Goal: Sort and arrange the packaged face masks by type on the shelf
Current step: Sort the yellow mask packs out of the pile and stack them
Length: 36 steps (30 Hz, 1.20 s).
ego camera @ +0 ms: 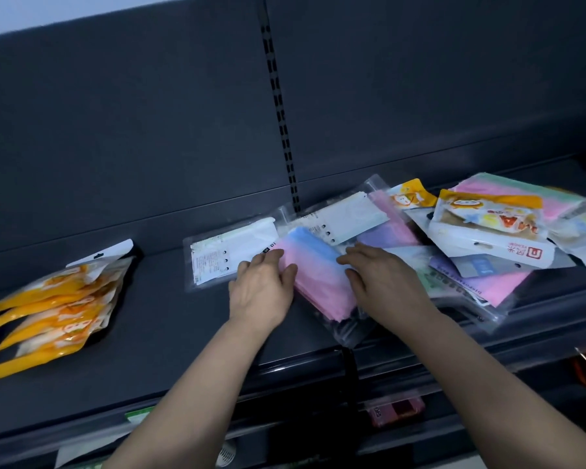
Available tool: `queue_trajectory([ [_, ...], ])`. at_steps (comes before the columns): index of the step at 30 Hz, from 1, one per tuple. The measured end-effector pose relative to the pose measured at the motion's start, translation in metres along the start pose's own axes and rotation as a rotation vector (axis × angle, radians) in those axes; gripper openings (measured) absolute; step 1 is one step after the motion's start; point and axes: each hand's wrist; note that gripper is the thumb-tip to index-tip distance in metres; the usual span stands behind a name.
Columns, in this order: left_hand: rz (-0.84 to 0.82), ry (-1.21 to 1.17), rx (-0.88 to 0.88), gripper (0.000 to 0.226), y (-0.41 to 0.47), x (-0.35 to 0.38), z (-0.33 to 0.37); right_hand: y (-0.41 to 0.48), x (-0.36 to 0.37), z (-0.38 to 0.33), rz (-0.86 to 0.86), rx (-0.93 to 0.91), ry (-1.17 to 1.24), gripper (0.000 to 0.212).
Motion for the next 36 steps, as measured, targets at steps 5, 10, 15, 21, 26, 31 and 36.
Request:
queue_trajectory([
  [5, 0.053, -0.175, 0.086, 0.035, 0.013, -0.003, 0.003, 0.002, -0.001, -0.005, 0.049, 0.051, -0.061, 0.022],
  [10, 0.032, -0.366, 0.244, 0.028, 0.031, -0.001, 0.053, -0.014, -0.031, 0.031, 0.119, 0.255, -0.178, 0.029],
  [15, -0.105, -0.297, 0.388, 0.032, 0.033, 0.018, 0.128, -0.031, -0.063, 0.075, 0.109, 0.417, -0.216, 0.031],
  [21, -0.310, -0.115, 0.238, 0.047, 0.045, 0.062, 0.201, -0.042, -0.093, 0.144, 0.101, 0.392, -0.205, 0.038],
  [26, -0.286, -0.308, 0.030, 0.054, 0.046, 0.086, 0.238, -0.050, -0.103, 0.196, 0.005, 0.405, -0.056, 0.030],
  [31, -0.297, -0.756, -0.135, 0.021, 0.042, 0.080, 0.244, -0.040, -0.105, 0.214, 0.003, 0.298, -0.031, 0.022],
  [36, -0.296, -1.094, -0.217, 0.019, 0.041, 0.038, 0.237, -0.015, -0.105, 0.213, 0.085, 0.080, 0.051, 0.055],
])
Point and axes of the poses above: each hand's wrist, its own y-axis towards the middle knuckle, its own x-axis out of the palm, z = x × y, and after that the axes turned 5 degrees about -x, right-handed
